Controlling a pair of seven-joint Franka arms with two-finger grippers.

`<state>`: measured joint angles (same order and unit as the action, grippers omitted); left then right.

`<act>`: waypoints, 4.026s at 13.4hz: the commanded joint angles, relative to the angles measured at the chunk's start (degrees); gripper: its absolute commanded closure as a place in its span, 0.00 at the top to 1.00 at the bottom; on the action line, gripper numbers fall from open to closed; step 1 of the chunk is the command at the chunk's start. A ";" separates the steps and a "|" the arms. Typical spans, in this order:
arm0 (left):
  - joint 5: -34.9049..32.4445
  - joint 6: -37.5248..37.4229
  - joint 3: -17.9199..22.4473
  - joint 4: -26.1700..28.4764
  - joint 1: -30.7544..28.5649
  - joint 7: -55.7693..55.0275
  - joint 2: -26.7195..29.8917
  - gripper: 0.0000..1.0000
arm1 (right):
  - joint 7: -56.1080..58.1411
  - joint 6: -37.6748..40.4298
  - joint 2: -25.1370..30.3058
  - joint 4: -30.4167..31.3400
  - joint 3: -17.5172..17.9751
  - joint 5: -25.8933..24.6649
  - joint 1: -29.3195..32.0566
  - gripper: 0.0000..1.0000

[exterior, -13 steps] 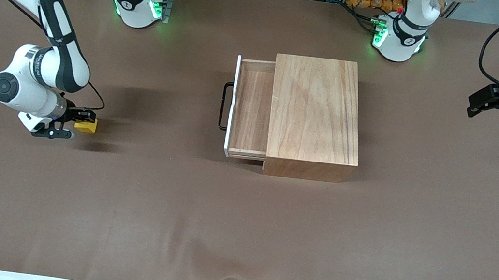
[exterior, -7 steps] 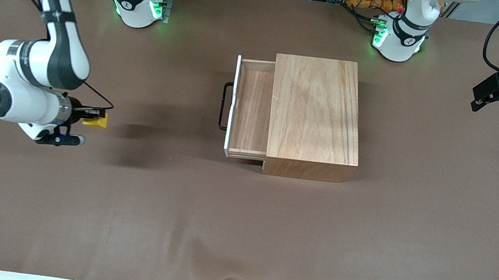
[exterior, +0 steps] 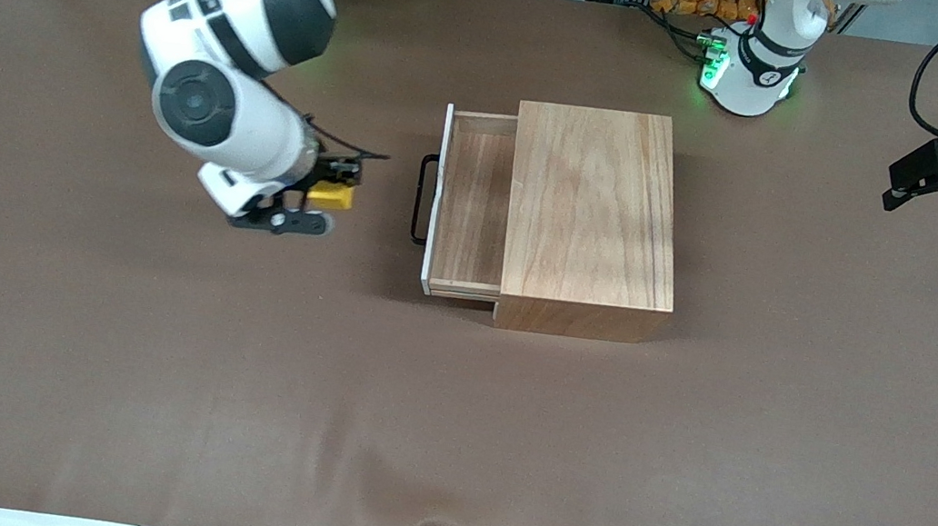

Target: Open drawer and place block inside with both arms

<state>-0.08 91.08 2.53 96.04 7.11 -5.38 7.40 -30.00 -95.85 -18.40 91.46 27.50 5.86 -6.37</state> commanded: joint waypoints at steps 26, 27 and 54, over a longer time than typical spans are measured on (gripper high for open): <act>1.23 0.50 -0.51 -0.50 -0.79 1.51 -0.11 1.00 | -20.54 -1.18 -10.61 -22.02 0.98 -8.23 4.94 1.00; 1.23 0.50 -0.51 -0.50 -0.79 1.51 -0.02 1.00 | -20.45 -1.18 -10.43 -23.15 1.15 -8.15 7.92 1.00; 1.23 0.06 -0.51 -0.50 -0.87 1.51 0.16 1.00 | 26.21 12.18 23.94 -3.13 -29.96 -8.86 5.75 1.00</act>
<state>-0.07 91.55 2.29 95.86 6.85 -5.28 7.02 -5.58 -83.58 4.44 87.96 -1.69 -3.52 -0.26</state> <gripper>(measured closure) 0.000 0.000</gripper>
